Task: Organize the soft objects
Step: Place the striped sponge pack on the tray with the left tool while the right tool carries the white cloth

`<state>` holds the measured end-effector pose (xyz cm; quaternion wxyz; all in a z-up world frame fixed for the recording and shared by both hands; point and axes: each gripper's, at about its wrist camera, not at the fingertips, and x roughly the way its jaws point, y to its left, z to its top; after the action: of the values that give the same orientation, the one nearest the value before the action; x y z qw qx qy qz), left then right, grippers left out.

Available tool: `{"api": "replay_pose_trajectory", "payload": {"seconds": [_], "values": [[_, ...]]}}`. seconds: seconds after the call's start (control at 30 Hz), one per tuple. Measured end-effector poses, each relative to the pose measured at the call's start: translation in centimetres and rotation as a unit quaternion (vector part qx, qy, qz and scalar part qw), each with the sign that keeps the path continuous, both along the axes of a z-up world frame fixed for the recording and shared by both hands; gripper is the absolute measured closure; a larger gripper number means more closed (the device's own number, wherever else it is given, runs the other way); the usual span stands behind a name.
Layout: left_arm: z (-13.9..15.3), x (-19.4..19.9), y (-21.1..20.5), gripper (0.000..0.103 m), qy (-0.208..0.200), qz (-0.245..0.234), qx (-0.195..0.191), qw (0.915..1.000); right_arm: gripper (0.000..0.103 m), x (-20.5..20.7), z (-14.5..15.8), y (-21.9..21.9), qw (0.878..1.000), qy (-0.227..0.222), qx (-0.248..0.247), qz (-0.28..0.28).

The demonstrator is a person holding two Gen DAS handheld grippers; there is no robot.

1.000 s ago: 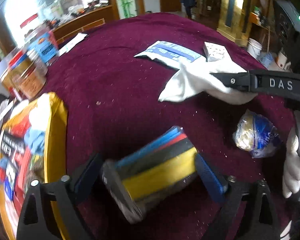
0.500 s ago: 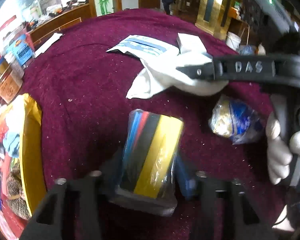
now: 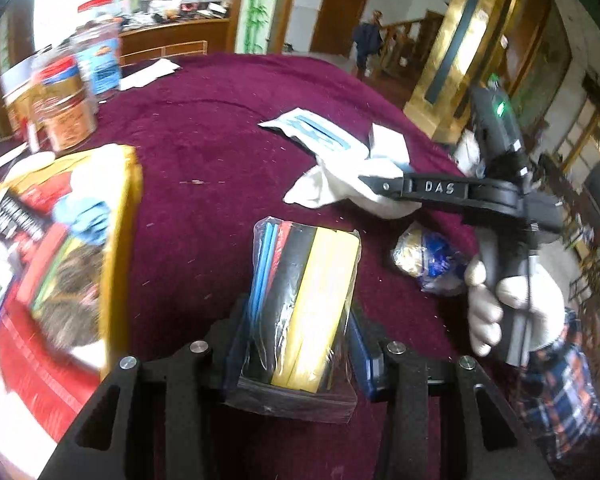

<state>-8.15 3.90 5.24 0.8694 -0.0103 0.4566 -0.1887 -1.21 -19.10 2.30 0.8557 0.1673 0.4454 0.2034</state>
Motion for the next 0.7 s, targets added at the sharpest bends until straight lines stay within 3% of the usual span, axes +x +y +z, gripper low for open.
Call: {"api": "replay_pose_trajectory", "payload": {"seconds": [0.2,0.4,0.53,0.7], "values": [[2.5,-3.5,5.8,0.056,-0.021,0.054,-0.041,0.9975,0.086,-0.6,1.0,0.5,1.000,-0.028,-0.014,-0.002],[3.5,-7.0,14.1,0.056,-0.041,0.144,-0.027,0.9883,0.086,-3.0,4.9,2.7,0.997,-0.065,-0.030,0.013],[2.3,-8.6,18.8,0.056,-0.031,0.195,-0.009,0.9802,0.086,-5.4,7.7,6.5,0.994,-0.086,-0.043,0.060],[-0.6,-9.0,22.8,0.056,0.013,0.243,-0.013,0.9698,0.086,-8.0,8.9,12.8,0.986,-0.091,-0.051,0.131]]}}
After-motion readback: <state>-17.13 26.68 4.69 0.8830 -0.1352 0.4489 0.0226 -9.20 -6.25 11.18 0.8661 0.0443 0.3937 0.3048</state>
